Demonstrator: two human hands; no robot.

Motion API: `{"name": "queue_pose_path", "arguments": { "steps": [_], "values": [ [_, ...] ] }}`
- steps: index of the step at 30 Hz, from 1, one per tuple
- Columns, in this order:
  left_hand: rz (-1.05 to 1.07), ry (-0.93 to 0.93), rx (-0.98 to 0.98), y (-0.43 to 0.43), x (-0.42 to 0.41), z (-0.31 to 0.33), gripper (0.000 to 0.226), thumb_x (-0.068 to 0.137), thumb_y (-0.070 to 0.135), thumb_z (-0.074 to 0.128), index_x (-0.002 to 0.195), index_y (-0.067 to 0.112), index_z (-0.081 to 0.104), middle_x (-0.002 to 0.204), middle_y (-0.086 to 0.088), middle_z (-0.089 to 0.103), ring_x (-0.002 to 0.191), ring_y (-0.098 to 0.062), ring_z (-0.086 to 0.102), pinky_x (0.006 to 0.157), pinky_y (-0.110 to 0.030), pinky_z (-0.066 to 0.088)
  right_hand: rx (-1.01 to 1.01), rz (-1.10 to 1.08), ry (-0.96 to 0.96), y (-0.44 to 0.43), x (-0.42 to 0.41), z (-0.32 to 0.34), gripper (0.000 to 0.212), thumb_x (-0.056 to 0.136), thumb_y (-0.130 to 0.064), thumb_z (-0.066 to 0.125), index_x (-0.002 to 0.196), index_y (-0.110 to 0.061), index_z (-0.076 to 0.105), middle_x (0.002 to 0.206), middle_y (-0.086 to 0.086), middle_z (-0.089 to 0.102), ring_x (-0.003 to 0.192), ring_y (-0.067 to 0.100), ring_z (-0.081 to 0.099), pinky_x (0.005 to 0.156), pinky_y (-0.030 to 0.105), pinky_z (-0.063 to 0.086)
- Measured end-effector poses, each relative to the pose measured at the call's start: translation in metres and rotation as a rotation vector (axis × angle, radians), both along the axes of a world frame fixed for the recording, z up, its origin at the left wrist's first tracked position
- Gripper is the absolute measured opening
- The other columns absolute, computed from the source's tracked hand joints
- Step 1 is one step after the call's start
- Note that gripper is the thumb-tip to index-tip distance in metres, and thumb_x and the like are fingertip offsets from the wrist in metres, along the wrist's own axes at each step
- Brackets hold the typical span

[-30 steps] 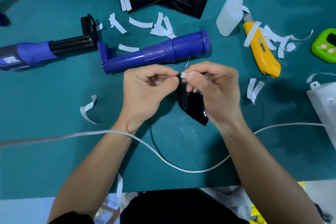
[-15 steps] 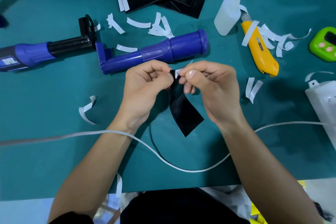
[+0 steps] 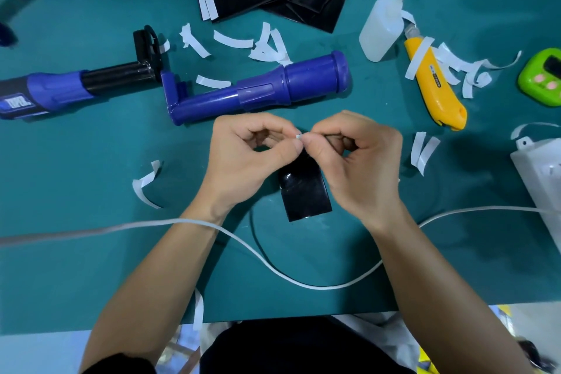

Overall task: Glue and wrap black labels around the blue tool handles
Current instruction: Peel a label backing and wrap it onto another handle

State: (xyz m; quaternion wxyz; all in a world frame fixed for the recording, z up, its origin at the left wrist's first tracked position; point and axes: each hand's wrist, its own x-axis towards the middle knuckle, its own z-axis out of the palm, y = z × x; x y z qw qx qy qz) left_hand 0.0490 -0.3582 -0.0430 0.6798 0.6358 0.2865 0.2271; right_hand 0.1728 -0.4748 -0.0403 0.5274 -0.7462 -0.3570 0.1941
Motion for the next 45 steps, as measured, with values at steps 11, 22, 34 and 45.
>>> {"name": "queue_pose_path", "arguments": {
  "steps": [11, 22, 34, 45],
  "values": [
    [0.200, -0.007, -0.103, 0.005, 0.005, -0.004, 0.020, 0.076, 0.013, 0.071, 0.071, 0.029, 0.081, 0.068, 0.013, 0.069, 0.064, -0.005, 0.055, 0.067, -0.018, 0.045, -0.067, 0.052, 0.135, 0.003, 0.013, -0.001, 0.008, 0.086, -0.016, 0.078, 0.078, -0.015, 0.074, 0.054, 0.005, 0.035, 0.053, 0.009, 0.031, 0.058, 0.019, 0.030],
    [0.265, 0.072, 0.097, 0.008, -0.001, -0.004, 0.030, 0.084, 0.001, 0.075, 0.101, 0.025, 0.079, 0.072, 0.011, 0.073, 0.063, -0.006, 0.057, 0.069, -0.020, 0.051, 0.019, 0.119, 0.385, 0.005, 0.027, -0.010, 0.012, 0.085, -0.007, 0.073, 0.075, -0.014, 0.070, 0.065, -0.005, 0.061, 0.062, 0.011, 0.051, 0.062, 0.024, 0.041],
    [0.170, 0.236, 0.378, 0.004, 0.000, -0.002, 0.030, 0.084, 0.017, 0.083, 0.091, 0.045, 0.075, 0.089, 0.027, 0.076, 0.085, 0.000, 0.073, 0.080, -0.015, 0.052, -0.051, 0.066, 0.245, 0.009, 0.019, -0.010, 0.022, 0.083, -0.006, 0.082, 0.082, -0.027, 0.075, 0.074, 0.007, 0.073, 0.067, 0.028, 0.064, 0.066, 0.038, 0.054],
    [0.172, 0.241, 0.463, 0.003, 0.001, -0.006, 0.030, 0.081, 0.012, 0.077, 0.084, 0.042, 0.073, 0.084, 0.025, 0.074, 0.079, -0.003, 0.071, 0.080, -0.016, 0.052, -0.080, -0.007, 0.103, 0.010, 0.015, -0.015, 0.013, 0.084, 0.000, 0.078, 0.081, -0.013, 0.075, 0.073, 0.000, 0.071, 0.063, 0.009, 0.058, 0.066, 0.017, 0.047]
  ]
}}
